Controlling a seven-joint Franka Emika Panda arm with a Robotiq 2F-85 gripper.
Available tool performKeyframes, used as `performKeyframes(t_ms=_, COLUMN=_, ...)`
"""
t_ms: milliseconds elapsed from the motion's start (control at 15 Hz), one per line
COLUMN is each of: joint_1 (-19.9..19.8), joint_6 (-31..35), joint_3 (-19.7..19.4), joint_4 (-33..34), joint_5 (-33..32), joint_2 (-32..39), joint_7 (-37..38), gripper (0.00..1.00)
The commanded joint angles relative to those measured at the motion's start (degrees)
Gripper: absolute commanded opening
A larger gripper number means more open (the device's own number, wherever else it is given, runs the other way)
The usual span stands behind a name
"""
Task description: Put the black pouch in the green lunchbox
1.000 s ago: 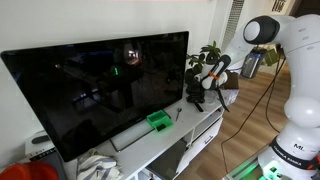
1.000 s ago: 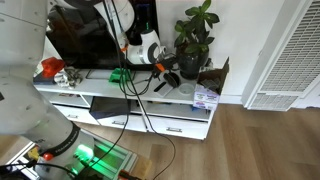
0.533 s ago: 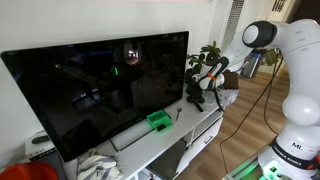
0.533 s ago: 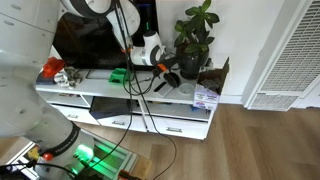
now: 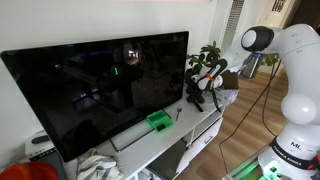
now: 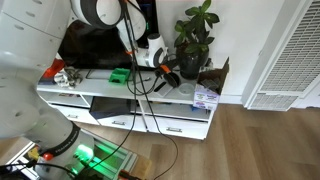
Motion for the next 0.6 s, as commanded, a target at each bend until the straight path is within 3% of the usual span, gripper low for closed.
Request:
performKeyframes(t_ms=0, joint_1=-2.4, joint_6=-1.37, joint_3=2.58, joint_4=3.63, joint_5=2.24, joint_2=3.0, joint_7=-3.7, gripper=0.85)
performKeyframes(t_ms=67, joint_1=-2.86, joint_6=-1.51, joint_3=3.09, joint_4=4.03, joint_5=2.5, joint_2=3.45, joint_7=-4.27, gripper=0.74)
performKeyframes(t_ms=133, joint_1=-3.21, joint_6=-1.6, joint_3=3.49, joint_4=4.45, joint_5=2.77, joint_2=3.91, joint_7=-4.8, gripper=0.72)
performKeyframes(t_ms=533, joint_1=-3.66, joint_6=-4.07, joint_3=4.2, joint_4=6.02, joint_5=4.34, joint_2=5.31, joint_7=-6.43, gripper=0.28)
